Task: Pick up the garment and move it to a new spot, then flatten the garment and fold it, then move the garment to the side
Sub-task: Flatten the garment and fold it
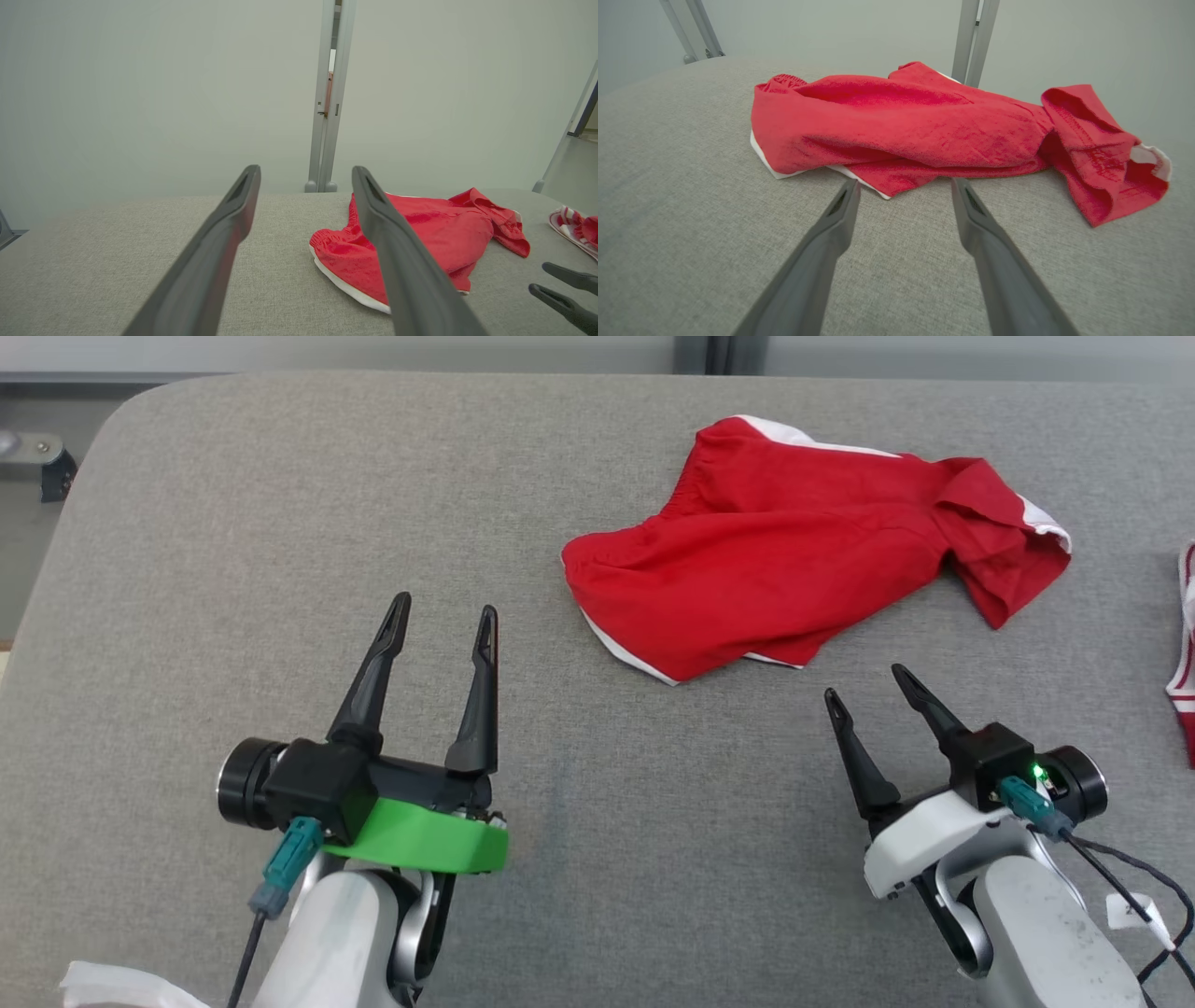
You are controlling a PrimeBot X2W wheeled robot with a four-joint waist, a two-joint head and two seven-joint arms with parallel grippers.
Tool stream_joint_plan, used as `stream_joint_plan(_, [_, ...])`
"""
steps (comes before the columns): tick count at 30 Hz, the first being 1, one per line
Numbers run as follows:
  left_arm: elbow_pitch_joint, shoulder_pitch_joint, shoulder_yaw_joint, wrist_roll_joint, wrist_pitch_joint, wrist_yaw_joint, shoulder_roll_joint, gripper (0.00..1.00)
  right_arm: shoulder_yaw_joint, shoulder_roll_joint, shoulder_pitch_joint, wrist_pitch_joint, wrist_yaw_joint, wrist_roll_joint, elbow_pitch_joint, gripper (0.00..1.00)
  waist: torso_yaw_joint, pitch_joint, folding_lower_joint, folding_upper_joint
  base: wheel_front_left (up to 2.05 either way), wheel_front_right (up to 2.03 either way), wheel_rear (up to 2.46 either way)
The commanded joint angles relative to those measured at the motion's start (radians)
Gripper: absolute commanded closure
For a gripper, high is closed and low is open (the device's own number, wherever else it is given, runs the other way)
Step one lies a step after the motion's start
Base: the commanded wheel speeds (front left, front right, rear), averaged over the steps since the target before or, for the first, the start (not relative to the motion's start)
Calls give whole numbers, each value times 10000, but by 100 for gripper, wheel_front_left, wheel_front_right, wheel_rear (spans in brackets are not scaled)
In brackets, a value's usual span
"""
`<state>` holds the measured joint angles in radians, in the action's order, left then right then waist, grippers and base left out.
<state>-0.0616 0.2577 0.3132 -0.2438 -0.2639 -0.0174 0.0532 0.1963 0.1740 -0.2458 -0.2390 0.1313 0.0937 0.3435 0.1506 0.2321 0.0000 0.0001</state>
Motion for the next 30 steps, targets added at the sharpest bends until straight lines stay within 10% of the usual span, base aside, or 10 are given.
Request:
stream_joint_plan(1, [-47,143,22,35,-1,-35,-9,0,87,67,-306,69,-11,-52,295,0,318,271,0,-1,0,0,0])
stream_joint_plan(19, [-97,274,750,-773,-1,400,-22,0,137,417,-2400,-9,-11,563,4261,0,1477,638,0,-1,0,0,0])
stream_joint_plan(20, [-110,277,744,-771,-1,416,-22,0,152,410,-2435,-28,-11,552,4357,5,1468,630,0,-1,0,0,0])
stream_joint_plan(22, [-153,270,704,-758,-1,436,-22,0,215,394,-2488,-77,-11,552,4546,87,1407,565,0,-1,0,0,0])
stream_joint_plan(23, [-167,255,671,-747,-1,448,-22,0,240,391,-2484,-104,-11,541,4620,100,1342,509,0,-1,0,0,0])
stream_joint_plan(30, [-257,49,413,-614,-1,318,-18,0,240,509,-2266,-228,-13,588,4448,100,613,62,0,-1,0,0,0])
